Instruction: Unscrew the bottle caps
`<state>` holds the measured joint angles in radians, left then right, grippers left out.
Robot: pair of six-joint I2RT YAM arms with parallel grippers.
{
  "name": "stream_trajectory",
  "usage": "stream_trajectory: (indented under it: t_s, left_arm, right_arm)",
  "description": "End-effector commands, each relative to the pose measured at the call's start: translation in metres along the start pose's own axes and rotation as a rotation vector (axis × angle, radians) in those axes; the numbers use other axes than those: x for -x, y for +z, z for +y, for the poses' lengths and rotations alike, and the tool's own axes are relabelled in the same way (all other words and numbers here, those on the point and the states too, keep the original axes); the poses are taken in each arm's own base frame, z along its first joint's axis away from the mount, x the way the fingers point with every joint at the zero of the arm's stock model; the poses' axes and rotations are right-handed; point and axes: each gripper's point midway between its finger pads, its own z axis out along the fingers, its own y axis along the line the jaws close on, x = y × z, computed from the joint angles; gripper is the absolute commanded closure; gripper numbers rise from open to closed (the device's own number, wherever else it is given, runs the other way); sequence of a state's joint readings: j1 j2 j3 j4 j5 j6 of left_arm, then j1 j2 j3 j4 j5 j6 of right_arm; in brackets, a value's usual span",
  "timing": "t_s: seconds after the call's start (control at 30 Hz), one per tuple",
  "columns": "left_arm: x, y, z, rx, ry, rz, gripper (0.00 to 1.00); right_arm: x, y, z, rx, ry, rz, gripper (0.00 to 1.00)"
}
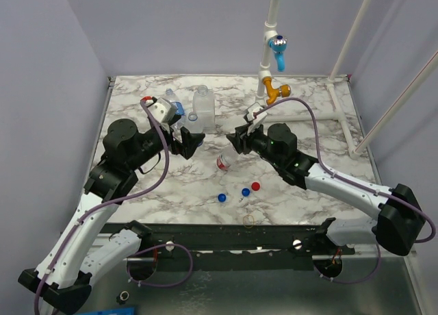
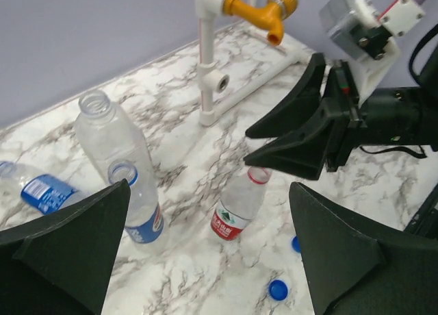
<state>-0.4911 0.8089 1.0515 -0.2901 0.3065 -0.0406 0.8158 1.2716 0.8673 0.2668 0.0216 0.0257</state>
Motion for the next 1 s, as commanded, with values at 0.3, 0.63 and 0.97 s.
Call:
stream_trajectory:
  t_s: [0.3, 0.63, 0.97]
  left_arm:
    - [-0.035, -0.009, 0.021, 0.117, -0.001, 0.138, 0.01]
    - [-0.064, -0.005, 0.030, 0.150, -0.024, 0.237, 0.01]
    - [-0.085, -0.015, 0.084, 0.287, -0.144, 0.293, 0.01]
  right_arm:
    - [-0.006, 0.017, -0.034, -0.174, -0.066, -0.066, 0.54]
    - [-0.029, 0.001, -0.036, -0.190, -0.034, 0.002, 0.50]
    - [-0.051, -0.024, -0.047, -0.277, 0.078, 0.045, 0.35]
